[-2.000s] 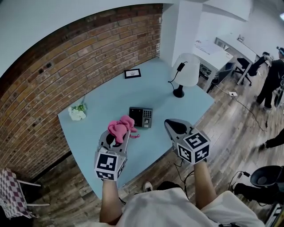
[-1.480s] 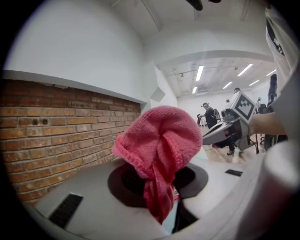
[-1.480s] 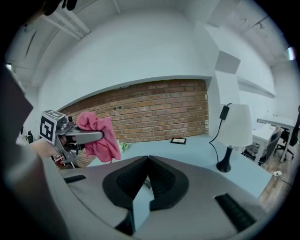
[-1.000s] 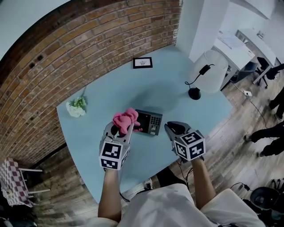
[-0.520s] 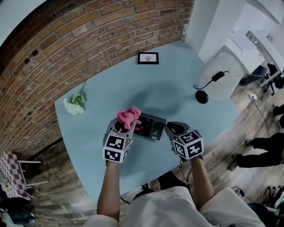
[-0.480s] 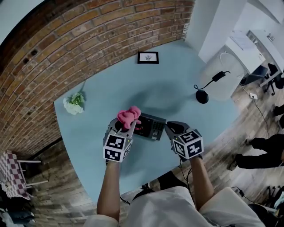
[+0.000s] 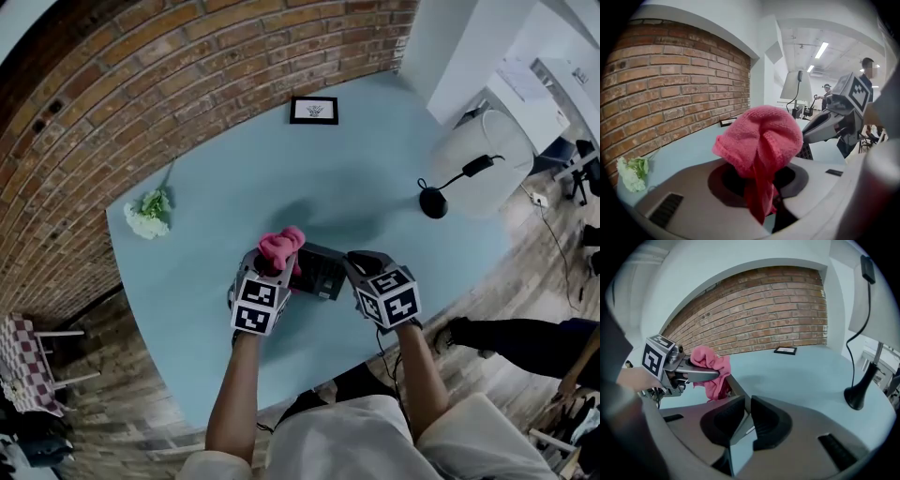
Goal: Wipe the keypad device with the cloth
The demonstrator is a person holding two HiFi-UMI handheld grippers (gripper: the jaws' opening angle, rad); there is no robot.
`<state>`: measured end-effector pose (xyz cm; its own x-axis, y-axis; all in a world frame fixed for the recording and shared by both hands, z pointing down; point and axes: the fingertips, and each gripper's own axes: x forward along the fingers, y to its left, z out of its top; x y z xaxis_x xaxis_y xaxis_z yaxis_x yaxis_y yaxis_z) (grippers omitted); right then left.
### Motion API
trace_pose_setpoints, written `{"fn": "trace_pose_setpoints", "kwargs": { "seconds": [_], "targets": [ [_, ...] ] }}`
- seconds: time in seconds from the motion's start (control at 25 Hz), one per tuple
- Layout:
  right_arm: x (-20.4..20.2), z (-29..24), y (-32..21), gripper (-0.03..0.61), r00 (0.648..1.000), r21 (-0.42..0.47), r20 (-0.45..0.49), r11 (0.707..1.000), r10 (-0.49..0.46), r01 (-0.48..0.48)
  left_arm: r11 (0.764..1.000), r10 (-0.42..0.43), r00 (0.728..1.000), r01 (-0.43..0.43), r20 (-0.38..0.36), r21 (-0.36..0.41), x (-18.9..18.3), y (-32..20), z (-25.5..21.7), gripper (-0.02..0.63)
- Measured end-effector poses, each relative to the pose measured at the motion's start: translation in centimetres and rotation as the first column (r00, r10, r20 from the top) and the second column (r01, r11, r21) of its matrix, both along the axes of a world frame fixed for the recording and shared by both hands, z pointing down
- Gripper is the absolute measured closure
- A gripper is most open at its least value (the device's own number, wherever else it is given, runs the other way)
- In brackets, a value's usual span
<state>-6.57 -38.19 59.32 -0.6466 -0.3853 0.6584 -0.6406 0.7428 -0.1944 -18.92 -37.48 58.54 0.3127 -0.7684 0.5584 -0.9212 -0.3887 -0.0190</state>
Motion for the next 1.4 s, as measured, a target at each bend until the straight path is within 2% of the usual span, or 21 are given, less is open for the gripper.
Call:
{"fn": "trace_pose_setpoints", "kwargs": {
  "seconds": [0.2, 0.36, 0.6, 1.04, 1.4],
  "targets": [
    [-0.1, 0.4, -0.1, 0.506, 0.998, -0.034, 0.06, 0.999, -0.003, 0.005, 1.0, -0.001, 1.0, 0.001, -0.004, 0.015, 0.0, 0.0, 0.2, 0.469],
    [-0.1, 0.5, 0.0, 0.506, 0.998, -0.026, 0.06, 1.0, -0.004, 0.006, 1.0, -0.014, 1.0, 0.014, -0.012, 0.013, 0.0, 0.6, 0.8, 0.469],
    [-0.1, 0.5, 0.0, 0.506, 0.997, -0.03, 0.074, 1.0, -0.001, 0.003, 0.999, -0.038, 0.999, 0.037, -0.028, -0.024, -0.2, 2.5, 3.2, 0.469],
    [-0.1, 0.5, -0.1, 0.506, 0.997, -0.016, 0.08, 1.0, -0.001, 0.002, 0.994, -0.052, 0.999, 0.051, -0.009, -0.097, -0.3, 5.2, 6.0, 0.468],
    [-0.2, 0.4, 0.0, 0.506, 0.997, -0.003, 0.071, 1.0, 0.001, -0.001, 0.981, -0.08, 0.996, 0.07, -0.046, -0.181, -0.7, 7.9, 9.0, 0.468]
  ]
}}
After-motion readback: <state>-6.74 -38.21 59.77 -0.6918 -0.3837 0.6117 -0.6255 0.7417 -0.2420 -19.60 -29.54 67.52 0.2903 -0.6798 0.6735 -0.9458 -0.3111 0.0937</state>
